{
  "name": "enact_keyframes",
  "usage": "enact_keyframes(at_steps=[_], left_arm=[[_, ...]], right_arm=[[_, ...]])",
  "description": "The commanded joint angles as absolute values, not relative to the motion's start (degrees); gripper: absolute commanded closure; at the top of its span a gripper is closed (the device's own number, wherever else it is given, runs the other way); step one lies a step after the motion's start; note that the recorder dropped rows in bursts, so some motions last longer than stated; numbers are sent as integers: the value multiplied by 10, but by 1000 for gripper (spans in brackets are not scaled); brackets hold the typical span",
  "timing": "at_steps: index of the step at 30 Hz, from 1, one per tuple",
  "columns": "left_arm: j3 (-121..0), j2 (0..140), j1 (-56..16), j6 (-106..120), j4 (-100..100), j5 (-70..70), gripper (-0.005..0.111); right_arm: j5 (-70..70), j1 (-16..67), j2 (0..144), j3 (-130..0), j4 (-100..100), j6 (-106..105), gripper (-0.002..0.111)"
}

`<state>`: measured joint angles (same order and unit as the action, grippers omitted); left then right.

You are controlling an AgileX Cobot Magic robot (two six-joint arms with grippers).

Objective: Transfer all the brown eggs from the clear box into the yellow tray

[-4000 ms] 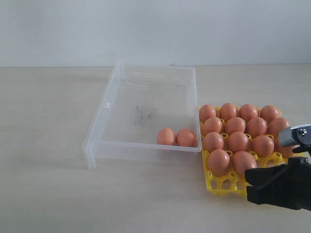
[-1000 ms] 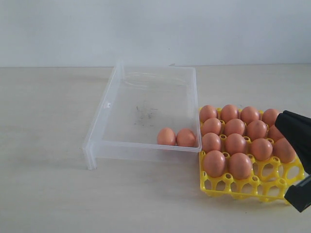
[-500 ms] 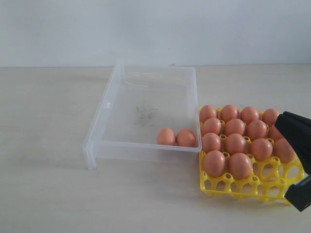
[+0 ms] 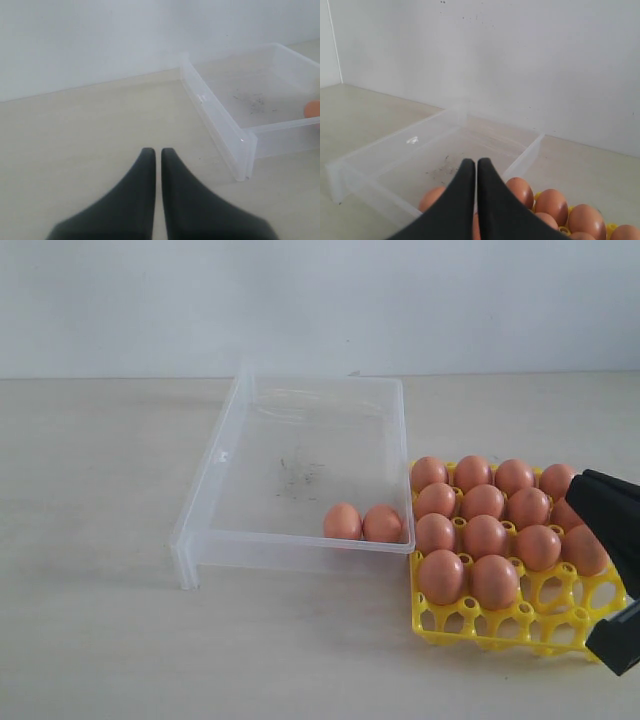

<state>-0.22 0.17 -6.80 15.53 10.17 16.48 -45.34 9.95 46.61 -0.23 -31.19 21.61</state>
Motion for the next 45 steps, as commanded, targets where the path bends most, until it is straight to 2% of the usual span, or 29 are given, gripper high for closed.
enact_keyframes(at_steps=[1,29,32,38,42,44,45], left_arm=[[0,0,-71,155,101,163,103],[0,0,-71,155,101,163,103],[0,0,-71,155,101,163,103],[0,0,-71,155,101,163,103],[0,0,-71,155,101,163,103],[0,0,-71,155,101,163,103],[0,0,-71,155,101,163,103]], right_arm=[[-457,99,465,0,-314,225,109],[-454,99,465,0,-323,235,109],[-495,99,465,-7,-412,320,109],[-508,103,491,-144,-758,647,109],[-474,152,564,-195,-837,754,109],[-418,187,610,-237,-991,951,109],[-384,209,637,-256,-999,1024,109]])
